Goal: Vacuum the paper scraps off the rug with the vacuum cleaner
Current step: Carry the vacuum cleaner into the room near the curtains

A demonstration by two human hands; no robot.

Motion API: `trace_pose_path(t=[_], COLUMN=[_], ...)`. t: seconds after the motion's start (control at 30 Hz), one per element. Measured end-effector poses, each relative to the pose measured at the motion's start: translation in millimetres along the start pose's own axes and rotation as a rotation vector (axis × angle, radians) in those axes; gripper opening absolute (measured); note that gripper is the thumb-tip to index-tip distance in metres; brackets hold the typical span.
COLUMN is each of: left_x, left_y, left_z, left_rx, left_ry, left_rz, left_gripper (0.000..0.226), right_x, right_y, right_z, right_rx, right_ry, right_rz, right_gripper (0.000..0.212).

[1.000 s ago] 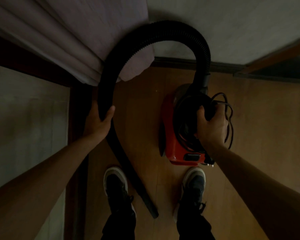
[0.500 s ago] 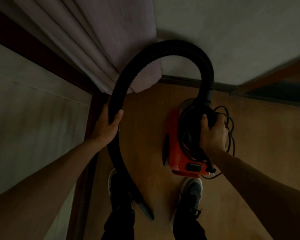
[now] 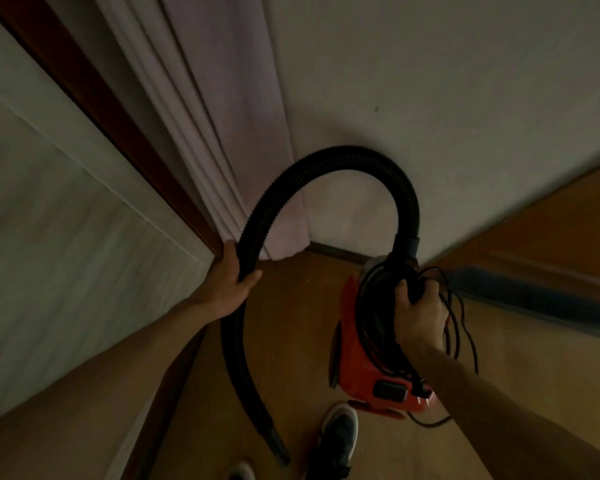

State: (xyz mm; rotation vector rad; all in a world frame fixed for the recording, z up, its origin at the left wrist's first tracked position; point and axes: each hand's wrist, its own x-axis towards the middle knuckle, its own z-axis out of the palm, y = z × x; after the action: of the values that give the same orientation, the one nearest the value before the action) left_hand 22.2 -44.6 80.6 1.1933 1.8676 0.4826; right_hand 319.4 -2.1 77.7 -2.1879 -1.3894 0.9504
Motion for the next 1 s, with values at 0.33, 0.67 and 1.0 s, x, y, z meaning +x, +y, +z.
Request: trace_pose_path(t=[0.33,0.67,1.0], left_x=[-81.3,-173.9,-249.2], left_y=[92.0,198.8,310.0], left_z=[-60.0,-118.1,-180.4], left_rx=[-0.172,-0.321,-0.290], left_ry=[0.134,0.296,0.239], left_rz=[0.284,0.514,0.697], left_gripper=[0.050,0.071,0.062], right_x=[-74.9,-168.5,-234.6], right_y=[-70.7,-152.1,-214.7], right_z=[-121.2,-256.2,-381.2], right_rx=[0.008,0.110,0.214], right_ry=[0.125,0.302,0.518], right_rz=[-0.077,-0.214,-0.286], right_gripper=[0.028,0.026,0.034])
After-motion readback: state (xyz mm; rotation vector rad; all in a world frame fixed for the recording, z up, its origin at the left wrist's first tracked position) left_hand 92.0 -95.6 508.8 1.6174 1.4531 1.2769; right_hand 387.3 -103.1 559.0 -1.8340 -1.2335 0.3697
